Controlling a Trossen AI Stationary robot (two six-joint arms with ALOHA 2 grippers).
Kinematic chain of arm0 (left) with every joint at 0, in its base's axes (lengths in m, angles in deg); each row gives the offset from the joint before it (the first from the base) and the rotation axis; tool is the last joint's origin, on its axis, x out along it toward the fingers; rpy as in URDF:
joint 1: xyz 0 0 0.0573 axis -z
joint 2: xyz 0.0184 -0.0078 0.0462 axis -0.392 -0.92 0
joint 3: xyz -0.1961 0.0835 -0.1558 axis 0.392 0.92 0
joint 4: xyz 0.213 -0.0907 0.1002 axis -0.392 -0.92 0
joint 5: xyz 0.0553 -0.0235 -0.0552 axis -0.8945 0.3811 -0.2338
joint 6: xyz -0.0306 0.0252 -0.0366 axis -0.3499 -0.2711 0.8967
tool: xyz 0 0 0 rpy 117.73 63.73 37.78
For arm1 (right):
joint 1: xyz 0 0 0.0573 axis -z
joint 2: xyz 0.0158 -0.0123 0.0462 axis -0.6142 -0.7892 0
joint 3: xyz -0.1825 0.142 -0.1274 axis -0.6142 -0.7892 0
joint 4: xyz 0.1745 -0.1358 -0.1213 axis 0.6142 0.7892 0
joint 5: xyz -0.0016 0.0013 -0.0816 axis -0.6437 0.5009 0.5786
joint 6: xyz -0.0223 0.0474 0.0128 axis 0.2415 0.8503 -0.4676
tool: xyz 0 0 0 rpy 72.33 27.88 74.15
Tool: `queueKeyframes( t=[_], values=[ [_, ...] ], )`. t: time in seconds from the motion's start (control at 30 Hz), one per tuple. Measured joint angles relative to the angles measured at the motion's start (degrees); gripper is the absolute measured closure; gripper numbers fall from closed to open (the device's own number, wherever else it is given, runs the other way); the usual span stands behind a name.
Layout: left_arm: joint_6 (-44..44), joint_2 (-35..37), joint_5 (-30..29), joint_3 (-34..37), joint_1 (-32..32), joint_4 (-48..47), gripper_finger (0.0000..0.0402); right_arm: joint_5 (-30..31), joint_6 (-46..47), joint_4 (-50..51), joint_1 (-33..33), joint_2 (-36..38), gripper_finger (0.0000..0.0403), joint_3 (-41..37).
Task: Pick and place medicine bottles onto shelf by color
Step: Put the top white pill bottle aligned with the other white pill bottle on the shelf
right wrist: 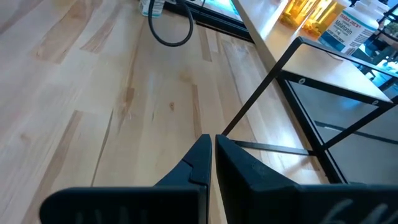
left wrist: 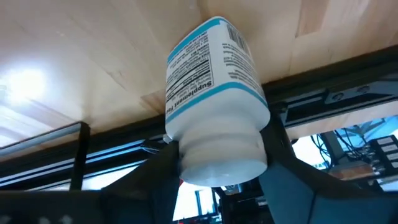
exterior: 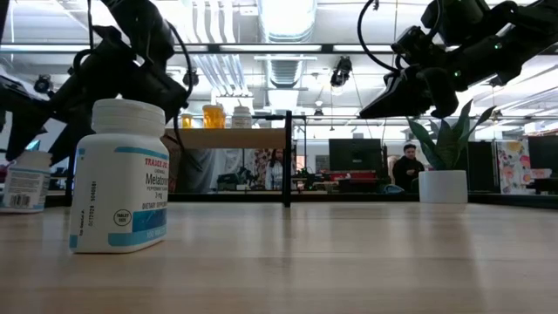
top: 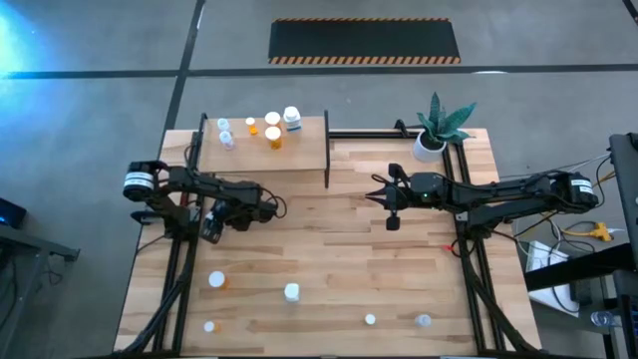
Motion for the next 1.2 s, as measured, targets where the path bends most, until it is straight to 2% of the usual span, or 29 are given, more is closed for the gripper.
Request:
queueKeyframes(
  t=[0.3, 0.43, 0.53, 0.67, 0.77, 0.87, 1.0, 1.2],
  values=[
    [4.27, 0.29, 0.83, -5.32, -0.02, 1.49, 0.0241, 0.0, 0.0, -0.04, 0.02, 0.0, 0.039, 0.0],
    [8.91, 0.5, 3.92, -9.53, -0.12, 1.59, 0.024, 0.0, 0.0, -0.06, 0.02, 0.02, 0.039, 0.0],
    [16.29, 0.5, 8.68, -13.06, -0.8, 2.96, 0.0239, 0.0, 0.0, -0.06, 0.0, 0.02, 0.039, 0.0],
    [31.23, 0.31, 15.04, -16.57, -2.92, 6.13, 0.0239, 0.0, 0.0, -0.09, 0.0, 0.0, 0.039, -0.02],
    [44.11, 0.31, 16.59, -17.58, -4.58, 11.03, 0.0239, 0.0, 0.02, -0.13, 0.0, 0.0, 0.039, -0.02],
    [51.57, 0.28, 18.38, -17.77, -6.16, 16.81, 0.0238, 0.0, 0.11, -0.15, 0.01, 0.02, 0.039, -0.02],
    [55.47, 0.24, 21.46, -17.68, -7.54, 22.41, 0.0238, 0.0, 0.44, -0.16, 0.02, 0.02, 0.039, -0.02],
    [55.51, -1.79, 23.04, -18.65, -9.35, 22.64, 0.0238, 0.0, 0.44, -0.56, 0.02, 0.02, 0.039, -0.02]
  ],
)
